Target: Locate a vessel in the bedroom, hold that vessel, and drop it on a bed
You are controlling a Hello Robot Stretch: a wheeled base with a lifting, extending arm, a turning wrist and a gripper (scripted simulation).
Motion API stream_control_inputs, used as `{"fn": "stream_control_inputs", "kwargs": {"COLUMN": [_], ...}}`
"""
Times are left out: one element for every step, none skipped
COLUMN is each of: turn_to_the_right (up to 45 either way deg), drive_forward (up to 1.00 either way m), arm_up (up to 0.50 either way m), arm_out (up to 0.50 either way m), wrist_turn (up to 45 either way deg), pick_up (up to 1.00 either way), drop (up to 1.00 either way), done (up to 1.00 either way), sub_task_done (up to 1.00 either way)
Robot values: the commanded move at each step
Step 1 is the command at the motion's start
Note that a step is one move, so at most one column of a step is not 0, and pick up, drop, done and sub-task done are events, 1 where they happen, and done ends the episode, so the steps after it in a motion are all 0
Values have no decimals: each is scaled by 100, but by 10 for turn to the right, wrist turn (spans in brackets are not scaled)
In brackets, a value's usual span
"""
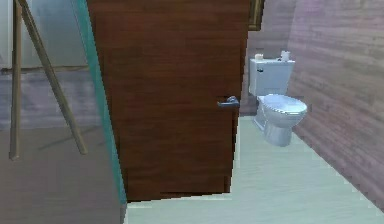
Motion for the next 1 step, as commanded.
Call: {"fn": "stream_control_inputs", "kwargs": {"turn_to_the_right": [-450], "drive_forward": [0], "arm_up": [0], "arm_out": [0], "wrist_turn": [0], "pick_up": [0], "drop": [0], "done": [0], "sub_task_done": [0]}}
